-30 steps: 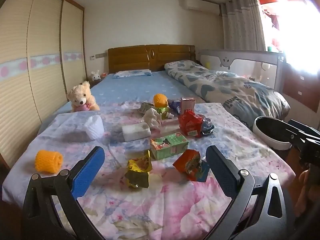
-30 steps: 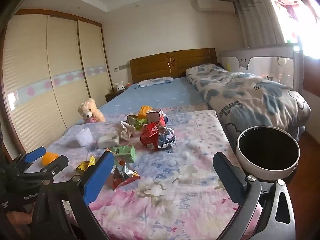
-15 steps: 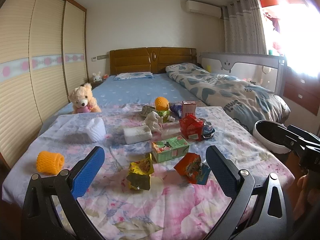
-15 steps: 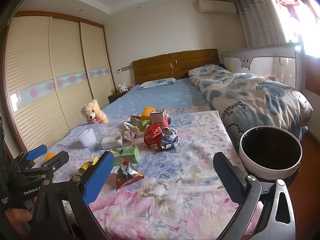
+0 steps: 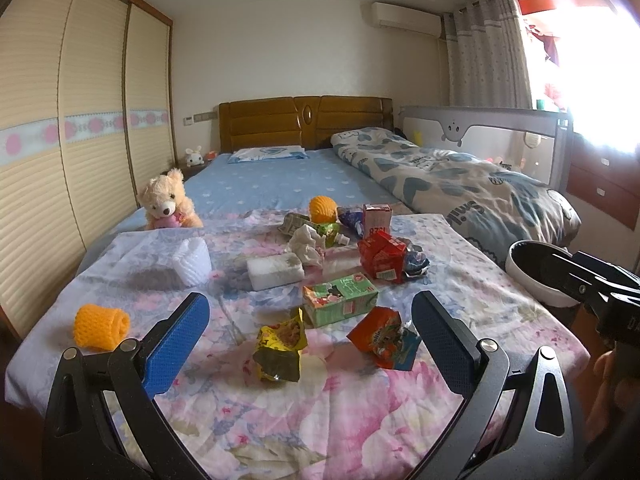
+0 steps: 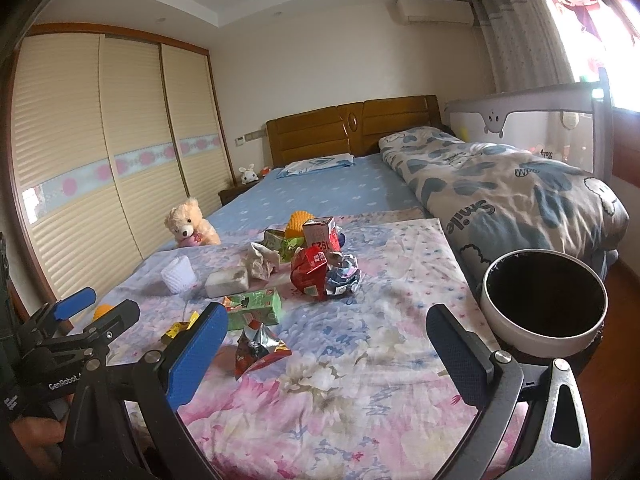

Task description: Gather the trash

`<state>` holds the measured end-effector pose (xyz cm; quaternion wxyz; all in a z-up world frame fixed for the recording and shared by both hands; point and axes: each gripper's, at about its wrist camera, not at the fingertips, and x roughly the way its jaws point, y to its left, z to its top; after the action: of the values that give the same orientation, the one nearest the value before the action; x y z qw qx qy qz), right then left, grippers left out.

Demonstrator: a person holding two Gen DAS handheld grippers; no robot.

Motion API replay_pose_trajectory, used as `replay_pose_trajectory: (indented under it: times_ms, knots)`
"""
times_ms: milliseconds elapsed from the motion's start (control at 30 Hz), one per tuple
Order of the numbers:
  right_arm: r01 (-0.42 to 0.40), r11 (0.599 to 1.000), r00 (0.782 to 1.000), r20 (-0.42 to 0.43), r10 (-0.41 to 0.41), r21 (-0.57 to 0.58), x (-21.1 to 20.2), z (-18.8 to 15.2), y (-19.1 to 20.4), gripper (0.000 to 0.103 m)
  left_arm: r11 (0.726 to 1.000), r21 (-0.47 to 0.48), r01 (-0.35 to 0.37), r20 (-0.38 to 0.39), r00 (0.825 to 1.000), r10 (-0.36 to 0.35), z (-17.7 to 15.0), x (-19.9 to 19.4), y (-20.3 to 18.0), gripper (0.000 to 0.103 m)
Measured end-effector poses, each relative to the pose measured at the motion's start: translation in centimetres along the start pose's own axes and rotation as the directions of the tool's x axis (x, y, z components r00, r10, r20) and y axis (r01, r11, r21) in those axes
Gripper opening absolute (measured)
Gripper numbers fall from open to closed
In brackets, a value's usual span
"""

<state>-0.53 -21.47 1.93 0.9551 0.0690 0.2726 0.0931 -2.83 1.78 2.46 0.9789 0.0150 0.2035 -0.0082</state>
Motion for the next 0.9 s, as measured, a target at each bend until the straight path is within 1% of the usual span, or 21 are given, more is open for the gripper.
replay_pose_trajectory:
  times_ms: [900]
  knots:
    - [-0.021, 1.000, 1.000, -0.009, 0.021, 0.014, 0.20, -0.19, -0.16, 0.100, 1.000, -0.004, -0.002, -0.004, 1.000, 0.002, -0.30, 0.10, -0.12, 0.103]
